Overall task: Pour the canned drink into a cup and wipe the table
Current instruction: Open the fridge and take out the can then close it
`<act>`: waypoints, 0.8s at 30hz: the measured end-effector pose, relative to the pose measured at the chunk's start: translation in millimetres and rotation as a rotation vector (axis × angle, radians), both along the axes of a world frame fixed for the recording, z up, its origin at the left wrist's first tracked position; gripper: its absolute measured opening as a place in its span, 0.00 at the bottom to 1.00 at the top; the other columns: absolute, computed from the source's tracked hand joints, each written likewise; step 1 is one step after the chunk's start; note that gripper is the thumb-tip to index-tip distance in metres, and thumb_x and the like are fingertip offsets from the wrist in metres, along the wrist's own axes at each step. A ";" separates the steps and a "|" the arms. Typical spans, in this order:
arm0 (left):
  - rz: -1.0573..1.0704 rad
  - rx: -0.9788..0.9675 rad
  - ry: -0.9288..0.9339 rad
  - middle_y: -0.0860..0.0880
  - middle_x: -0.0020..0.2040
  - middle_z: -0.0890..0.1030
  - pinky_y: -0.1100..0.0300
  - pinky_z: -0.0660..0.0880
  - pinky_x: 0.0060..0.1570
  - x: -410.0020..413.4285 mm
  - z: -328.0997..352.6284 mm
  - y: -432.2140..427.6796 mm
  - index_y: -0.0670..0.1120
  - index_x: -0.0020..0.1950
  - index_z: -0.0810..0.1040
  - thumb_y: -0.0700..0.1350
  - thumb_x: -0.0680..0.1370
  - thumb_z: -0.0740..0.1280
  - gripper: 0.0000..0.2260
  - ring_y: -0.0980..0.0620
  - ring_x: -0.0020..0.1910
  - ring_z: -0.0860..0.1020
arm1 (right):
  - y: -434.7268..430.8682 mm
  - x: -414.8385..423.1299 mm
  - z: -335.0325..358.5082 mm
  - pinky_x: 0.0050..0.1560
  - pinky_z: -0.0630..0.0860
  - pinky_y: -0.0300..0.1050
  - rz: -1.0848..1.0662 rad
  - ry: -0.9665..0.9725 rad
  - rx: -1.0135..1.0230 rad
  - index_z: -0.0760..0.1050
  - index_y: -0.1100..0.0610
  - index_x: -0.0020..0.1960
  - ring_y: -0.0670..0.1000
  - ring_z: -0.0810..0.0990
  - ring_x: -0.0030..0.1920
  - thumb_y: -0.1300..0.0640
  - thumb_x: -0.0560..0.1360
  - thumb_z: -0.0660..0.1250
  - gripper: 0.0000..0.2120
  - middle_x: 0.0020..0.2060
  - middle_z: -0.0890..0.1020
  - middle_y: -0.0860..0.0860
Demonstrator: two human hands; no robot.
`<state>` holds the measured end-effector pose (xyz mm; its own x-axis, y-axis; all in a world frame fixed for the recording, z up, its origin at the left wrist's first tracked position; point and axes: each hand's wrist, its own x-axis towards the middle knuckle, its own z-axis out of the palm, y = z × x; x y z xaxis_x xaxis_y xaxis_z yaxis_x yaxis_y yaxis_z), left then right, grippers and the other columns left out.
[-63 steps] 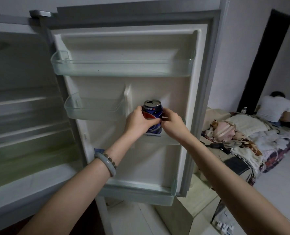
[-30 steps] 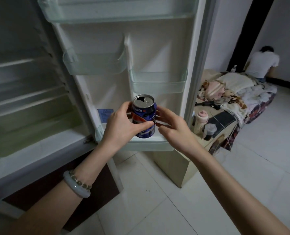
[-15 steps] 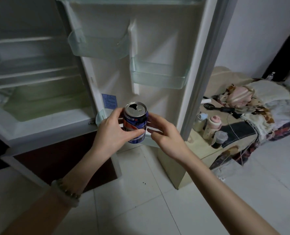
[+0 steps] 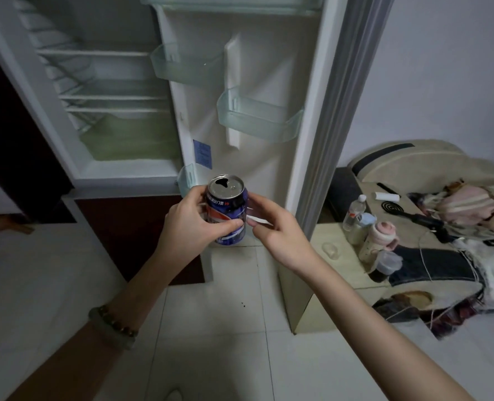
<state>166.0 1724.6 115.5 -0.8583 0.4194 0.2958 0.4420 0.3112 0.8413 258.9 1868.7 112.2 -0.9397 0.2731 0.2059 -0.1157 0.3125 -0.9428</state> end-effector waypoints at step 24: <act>0.001 0.023 -0.009 0.57 0.52 0.81 0.53 0.77 0.56 23.2 30.1 11.9 0.54 0.57 0.74 0.61 0.54 0.76 0.33 0.59 0.52 0.79 | 82.9 23.0 29.2 0.73 0.59 0.47 -0.257 0.071 0.246 0.58 0.53 0.75 0.46 0.61 0.71 0.69 0.72 0.60 0.33 0.73 0.63 0.49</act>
<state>189.2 1736.6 145.6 -0.8615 0.4113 0.2977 0.4340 0.2921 0.8522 281.9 1951.6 141.4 -0.8280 0.4324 0.3570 -0.0663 0.5567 -0.8281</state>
